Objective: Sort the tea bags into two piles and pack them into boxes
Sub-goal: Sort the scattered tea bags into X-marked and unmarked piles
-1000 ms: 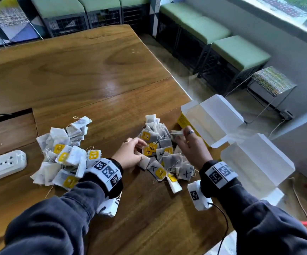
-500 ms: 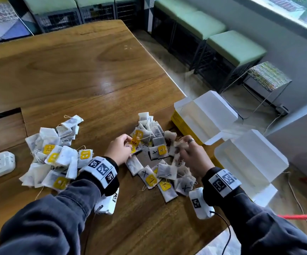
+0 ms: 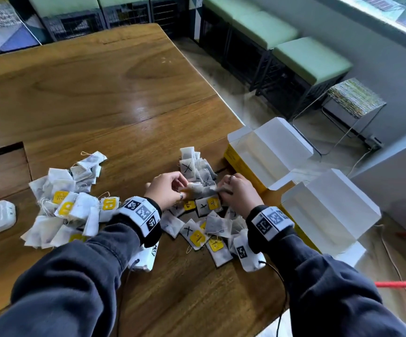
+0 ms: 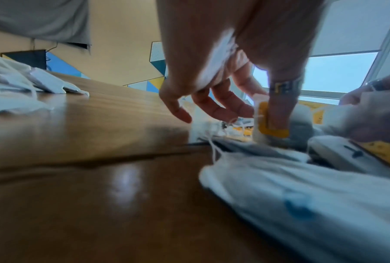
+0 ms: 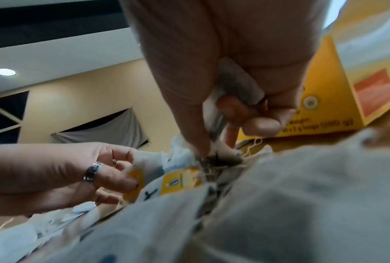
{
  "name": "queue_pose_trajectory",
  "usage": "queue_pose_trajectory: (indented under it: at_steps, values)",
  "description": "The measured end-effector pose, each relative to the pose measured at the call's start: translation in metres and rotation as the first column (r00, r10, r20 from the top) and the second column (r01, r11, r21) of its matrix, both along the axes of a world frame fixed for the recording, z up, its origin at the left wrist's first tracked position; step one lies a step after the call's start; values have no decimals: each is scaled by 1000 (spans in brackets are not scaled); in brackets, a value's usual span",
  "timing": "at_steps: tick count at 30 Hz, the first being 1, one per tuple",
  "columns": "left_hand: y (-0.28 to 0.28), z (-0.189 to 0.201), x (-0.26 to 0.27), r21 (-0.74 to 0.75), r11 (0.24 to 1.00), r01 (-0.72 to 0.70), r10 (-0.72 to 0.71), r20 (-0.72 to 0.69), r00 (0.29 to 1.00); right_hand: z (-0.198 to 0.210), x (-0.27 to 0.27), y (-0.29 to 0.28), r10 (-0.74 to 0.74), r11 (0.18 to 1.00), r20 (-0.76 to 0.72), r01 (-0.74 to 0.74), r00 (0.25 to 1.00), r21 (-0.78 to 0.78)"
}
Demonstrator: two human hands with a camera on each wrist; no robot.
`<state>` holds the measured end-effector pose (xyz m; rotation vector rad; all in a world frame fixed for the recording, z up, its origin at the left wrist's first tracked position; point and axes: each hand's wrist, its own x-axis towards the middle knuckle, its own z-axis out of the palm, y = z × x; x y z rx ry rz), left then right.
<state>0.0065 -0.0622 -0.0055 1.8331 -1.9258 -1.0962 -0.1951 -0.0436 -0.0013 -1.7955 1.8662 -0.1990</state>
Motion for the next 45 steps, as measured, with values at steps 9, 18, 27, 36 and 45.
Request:
queue_pose_trajectory:
  at_steps: [9,18,27,36,45]
  values:
    - [10,5,22,137,965,225,-188,-240,952,18,-6,18,25,997,114,-17,993,-71]
    - [13,1,-3,71,980,188,-184,-67,981,8,11,-7,55,987,27,-58,998,150]
    - [-7,-3,-2,-62,980,-188,174,-180,968,15,-1,-6,20,997,-17,-18,1000,78]
    - [-29,-14,-23,49,975,-216,219,-65,974,8,31,-28,-75,991,-43,80,996,110]
    - [-23,-5,5,169,957,-234,274,-276,921,13,28,-27,-124,985,-115,137,985,109]
